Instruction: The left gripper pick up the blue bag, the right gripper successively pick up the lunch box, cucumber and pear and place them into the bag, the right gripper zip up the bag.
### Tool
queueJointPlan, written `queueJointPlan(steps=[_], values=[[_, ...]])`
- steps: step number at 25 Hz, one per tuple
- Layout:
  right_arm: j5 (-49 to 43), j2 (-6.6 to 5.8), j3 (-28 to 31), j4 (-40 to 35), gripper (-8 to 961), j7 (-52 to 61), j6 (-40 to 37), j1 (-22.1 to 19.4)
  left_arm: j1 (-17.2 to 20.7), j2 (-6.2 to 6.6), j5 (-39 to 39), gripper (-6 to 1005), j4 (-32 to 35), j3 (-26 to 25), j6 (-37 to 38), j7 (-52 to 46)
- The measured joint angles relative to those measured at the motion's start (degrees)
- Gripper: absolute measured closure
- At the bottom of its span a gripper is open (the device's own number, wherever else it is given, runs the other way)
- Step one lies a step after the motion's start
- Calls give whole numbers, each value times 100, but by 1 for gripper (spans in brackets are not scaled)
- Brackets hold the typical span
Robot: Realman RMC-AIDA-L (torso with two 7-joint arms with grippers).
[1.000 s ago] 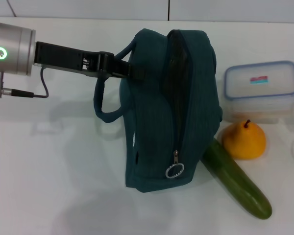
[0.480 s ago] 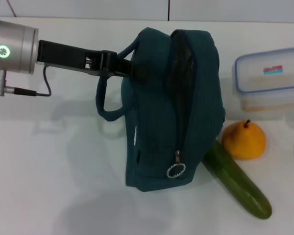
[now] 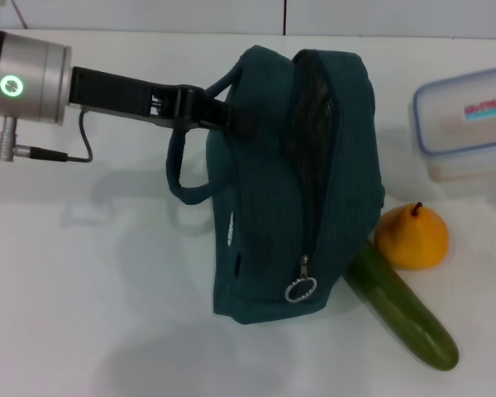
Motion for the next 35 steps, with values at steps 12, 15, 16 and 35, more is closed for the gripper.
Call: queueJointPlan(steps=[12,15,16,35], values=[[-124,-25,-128,-146,858,-97,1178,-211,51,-44,39,945,0,7,26,3],[-132,-25,-132,-181,859,-217,1223,-215,71,-49,44,945,0,7,27,3],[-135,-25,-131,-196,859,-283,1225,-219,77,-49,47,945,0,7,29,3],[-566,-84,-521,-1337,859,-807,1475,-92,172,-90,53,946,-41,16,104,276]])
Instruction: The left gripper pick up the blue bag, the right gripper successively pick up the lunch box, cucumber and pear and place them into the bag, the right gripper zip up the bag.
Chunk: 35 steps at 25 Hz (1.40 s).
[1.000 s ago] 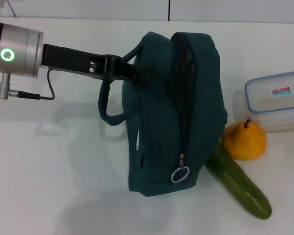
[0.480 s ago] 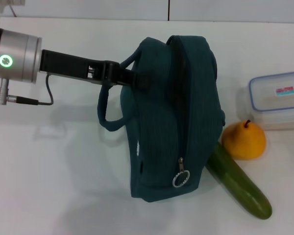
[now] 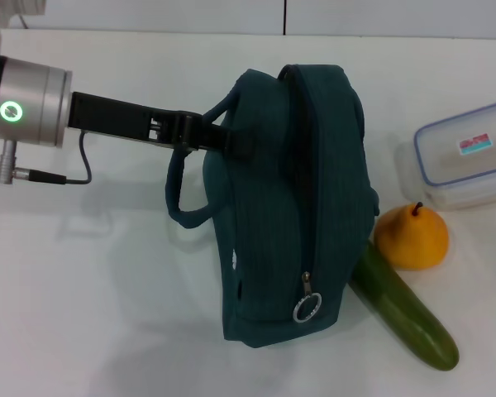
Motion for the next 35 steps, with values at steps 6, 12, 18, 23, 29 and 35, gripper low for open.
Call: queueJointPlan(steps=[6,12,18,23,29,35], values=[[-39,-34,-300,-260,860,-2,204,39,3,0,0,945,0,0,-7,17],[-90,-55,-487,-479,860,-76,268,57,3,1,-21,946,25,0,-16,20],[-89,-77,-598,-589,842,-489,290,68,4,1,-26,946,31,0,-18,33],[-78,-115,-572,-594,825,-633,281,64,4,1,-26,945,16,-10,-18,70],[-58,-118,-545,-601,558,-828,202,-14,3,1,-21,945,10,-18,-18,101],[-54,-93,-527,-559,419,-844,308,-160,3,1,-30,946,23,-13,-18,148]])
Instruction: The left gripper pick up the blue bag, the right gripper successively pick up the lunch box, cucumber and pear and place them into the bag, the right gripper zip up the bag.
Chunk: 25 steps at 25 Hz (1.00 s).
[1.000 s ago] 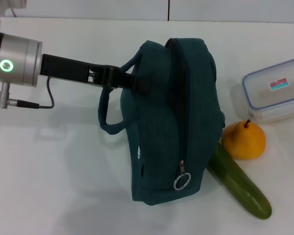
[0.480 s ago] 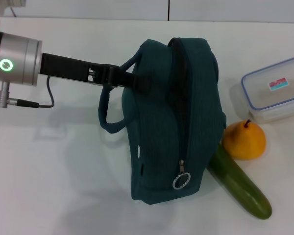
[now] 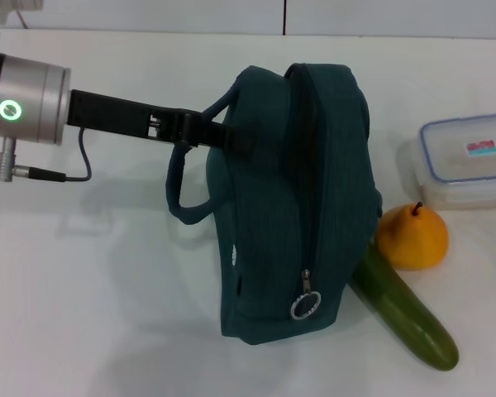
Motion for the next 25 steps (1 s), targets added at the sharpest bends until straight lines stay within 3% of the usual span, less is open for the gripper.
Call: queueJointPlan(steps=[8,25], values=[[65,89,28,176,331,-2,295,-185,-7,0,-13,945,9,12,1,67],[783,140,30,915,352,57,-71,92,0,-9,-13,945,-13,13,27,269]])
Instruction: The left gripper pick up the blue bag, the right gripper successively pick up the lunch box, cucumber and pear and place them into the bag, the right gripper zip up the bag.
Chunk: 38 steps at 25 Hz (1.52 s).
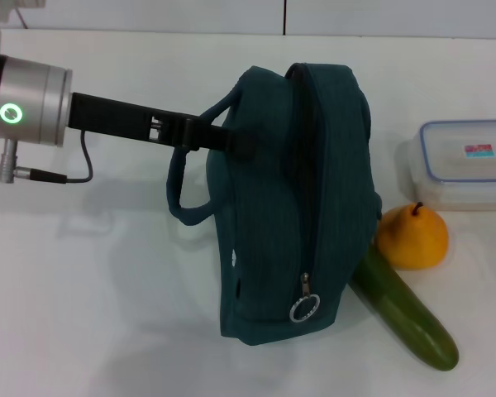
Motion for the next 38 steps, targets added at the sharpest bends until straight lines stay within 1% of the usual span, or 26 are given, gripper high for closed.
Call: queueJointPlan(steps=[10,18,23,32,38], values=[[195,13,-1,94,385,8,-82,-7,60,0,9,945,15,0,0,58],[221,10,-20,156,412,11,-7,26,62,-4,1,946,22,0,-1,58],[152,8,-148,156,628,12,246,121,60,-1,-3,946,22,0,-1,58],[153,16,-223,156,617,6,344,136,62,0,-3,946,22,0,-1,58],[174,25,-220,156,628,2,349,141,62,0,-3,946,22,0,-1,93]])
